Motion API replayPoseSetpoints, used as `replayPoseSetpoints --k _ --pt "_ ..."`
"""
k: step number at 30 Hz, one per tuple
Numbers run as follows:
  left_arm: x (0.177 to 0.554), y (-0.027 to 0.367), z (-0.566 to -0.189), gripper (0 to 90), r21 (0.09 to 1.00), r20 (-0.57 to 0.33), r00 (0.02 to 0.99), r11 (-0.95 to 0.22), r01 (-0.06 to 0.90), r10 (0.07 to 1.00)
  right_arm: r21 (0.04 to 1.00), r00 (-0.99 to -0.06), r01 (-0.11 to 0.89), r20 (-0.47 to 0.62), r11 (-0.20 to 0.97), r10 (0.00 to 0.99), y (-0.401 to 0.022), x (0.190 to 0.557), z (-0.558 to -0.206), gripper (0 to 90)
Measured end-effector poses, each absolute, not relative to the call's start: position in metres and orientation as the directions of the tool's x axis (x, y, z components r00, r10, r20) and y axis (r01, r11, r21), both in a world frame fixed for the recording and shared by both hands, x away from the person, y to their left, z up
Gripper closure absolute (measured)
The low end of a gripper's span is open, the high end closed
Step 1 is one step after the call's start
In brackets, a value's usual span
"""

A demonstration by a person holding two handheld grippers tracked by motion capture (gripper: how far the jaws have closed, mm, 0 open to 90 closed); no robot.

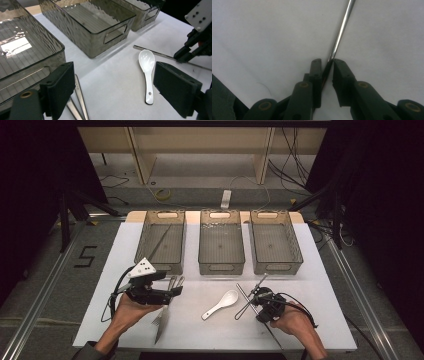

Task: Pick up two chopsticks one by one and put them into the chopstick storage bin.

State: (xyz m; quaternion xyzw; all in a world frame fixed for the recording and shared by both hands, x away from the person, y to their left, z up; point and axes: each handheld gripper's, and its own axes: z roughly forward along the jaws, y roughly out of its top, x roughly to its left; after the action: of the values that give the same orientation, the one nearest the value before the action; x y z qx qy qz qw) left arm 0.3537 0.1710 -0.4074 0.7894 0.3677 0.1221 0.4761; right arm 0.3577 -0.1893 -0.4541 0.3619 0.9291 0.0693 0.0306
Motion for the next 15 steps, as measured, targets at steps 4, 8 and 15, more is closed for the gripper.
replayPoseSetpoints --k 4,8,15 --pt "0.3528 0.1694 -0.4079 17.0 0.843 -0.154 0.701 -0.277 0.461 0.696 0.146 -0.736 0.669 -0.009 0.729 0.677 -0.1892 0.3590 -0.4542 81.4" --pt "0.3527 0.1691 -0.4078 17.0 0.840 -0.145 0.705 -0.290 0.458 0.694 0.137 -0.725 0.682 -0.007 0.719 0.689 -0.1890 0.3611 -0.4542 85.3" --pt "0.3521 0.1678 -0.4075 17.4 0.836 -0.138 0.712 -0.304 0.456 0.689 0.110 -0.723 0.686 -0.018 0.720 0.691 -0.1854 0.3636 -0.4537 86.4"
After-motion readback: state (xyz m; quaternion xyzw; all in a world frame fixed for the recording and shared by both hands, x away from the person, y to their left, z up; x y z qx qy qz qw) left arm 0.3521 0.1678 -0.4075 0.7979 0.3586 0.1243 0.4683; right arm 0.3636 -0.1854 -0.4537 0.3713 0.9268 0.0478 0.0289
